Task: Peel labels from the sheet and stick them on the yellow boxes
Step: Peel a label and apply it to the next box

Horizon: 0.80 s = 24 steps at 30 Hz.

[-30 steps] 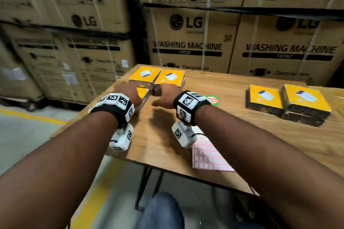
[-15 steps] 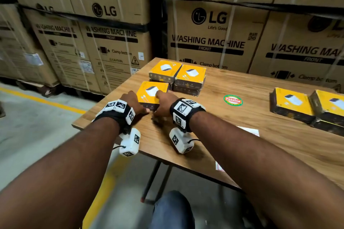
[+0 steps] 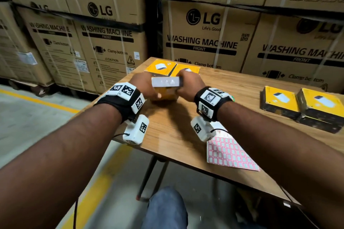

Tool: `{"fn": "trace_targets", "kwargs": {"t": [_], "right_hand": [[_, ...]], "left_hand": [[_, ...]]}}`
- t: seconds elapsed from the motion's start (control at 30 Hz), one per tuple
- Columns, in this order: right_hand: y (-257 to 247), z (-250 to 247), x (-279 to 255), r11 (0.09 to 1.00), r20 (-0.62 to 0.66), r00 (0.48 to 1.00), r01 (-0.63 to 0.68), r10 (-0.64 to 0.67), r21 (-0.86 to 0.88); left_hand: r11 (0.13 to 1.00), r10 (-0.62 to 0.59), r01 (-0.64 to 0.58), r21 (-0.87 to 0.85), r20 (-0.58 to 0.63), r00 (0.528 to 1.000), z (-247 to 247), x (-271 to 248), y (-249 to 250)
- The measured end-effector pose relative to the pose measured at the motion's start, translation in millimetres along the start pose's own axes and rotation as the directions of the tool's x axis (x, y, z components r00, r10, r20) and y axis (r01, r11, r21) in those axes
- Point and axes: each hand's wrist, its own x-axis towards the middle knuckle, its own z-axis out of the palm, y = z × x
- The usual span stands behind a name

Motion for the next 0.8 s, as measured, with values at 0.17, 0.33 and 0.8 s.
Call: {"fn": "trace_targets", "kwargs": {"t": [0.17,0.33,0.8], "right_hand": [[32,-40,-5,0.938,0.027,0.991,-0.132,0.131,0.322],[61,-70,-15,0.819,0.108,0.976,-0.216,0.188,0.532],[132,-97,-62,0.568,0.190,0.837,-0.497,0.513,0.657]], "left_hand": [[0.990,0.049,-0.065,-0.129,-0.129,0.990,-9,-1,33],[0.937,0.126,-0.141,-0.320,-0.067,0.990,4,7,62],[0.886,0.133,0.012,-0.463,0.279,0.951,73,6,124]]}}
